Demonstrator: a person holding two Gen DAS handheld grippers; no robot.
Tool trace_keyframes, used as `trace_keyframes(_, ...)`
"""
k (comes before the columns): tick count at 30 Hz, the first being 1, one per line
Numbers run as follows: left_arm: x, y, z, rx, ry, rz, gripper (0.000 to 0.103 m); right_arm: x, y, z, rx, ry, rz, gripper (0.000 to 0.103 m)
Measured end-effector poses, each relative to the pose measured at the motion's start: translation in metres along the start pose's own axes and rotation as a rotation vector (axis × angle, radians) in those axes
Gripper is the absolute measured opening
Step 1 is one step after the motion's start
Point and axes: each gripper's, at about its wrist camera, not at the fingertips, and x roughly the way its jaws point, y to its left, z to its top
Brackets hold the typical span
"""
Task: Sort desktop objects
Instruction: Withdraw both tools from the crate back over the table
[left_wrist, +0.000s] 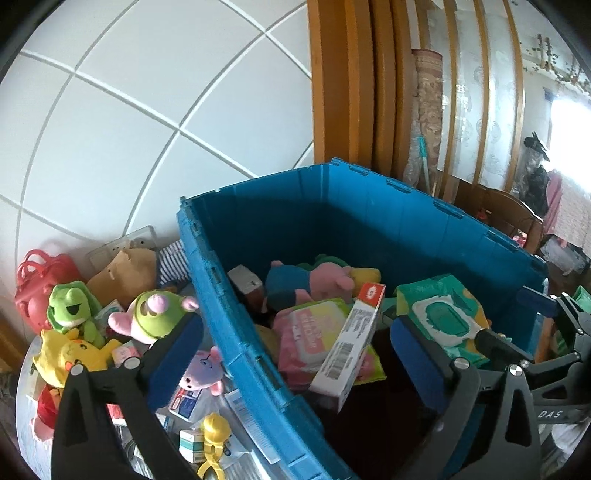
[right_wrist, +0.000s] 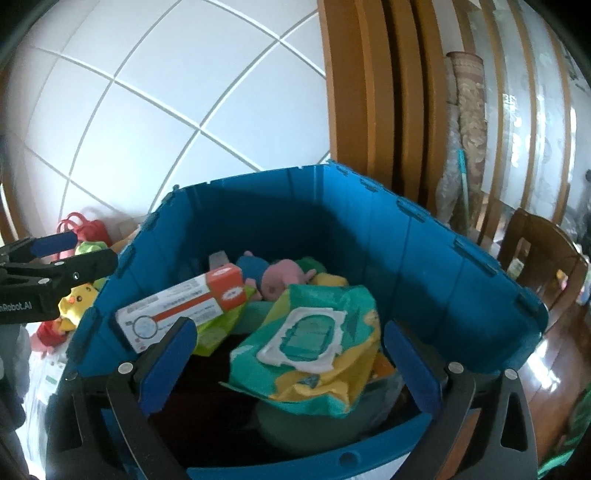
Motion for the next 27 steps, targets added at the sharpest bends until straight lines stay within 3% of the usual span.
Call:
trace_keyframes(5,-0.010,0.024,-0.016,-0.053,0.003,0.046,0.103,-0.010,0.013,0.002,-0.007,-0.029,0.029,0.103)
trace_keyframes(12,-0.045,0.076,-0.057,-0.155,0.031,0.209,0.103,-0.032,0.070,0.002,-0.053,-0.079,0.123,0.103)
trace_keyframes(20,-0.116,0.149,-0.136,-0.231,0.043,0.238,0.103,-0.073,0.171,-0.039,-0.083,-0.121,0.205,0.103)
trace_keyframes(27,-0.171,0.200,-0.198,-0.272,0.054,0.252,0.103,-0.101,0.234,-0.082,-0.093,-0.095,0.143,0.103)
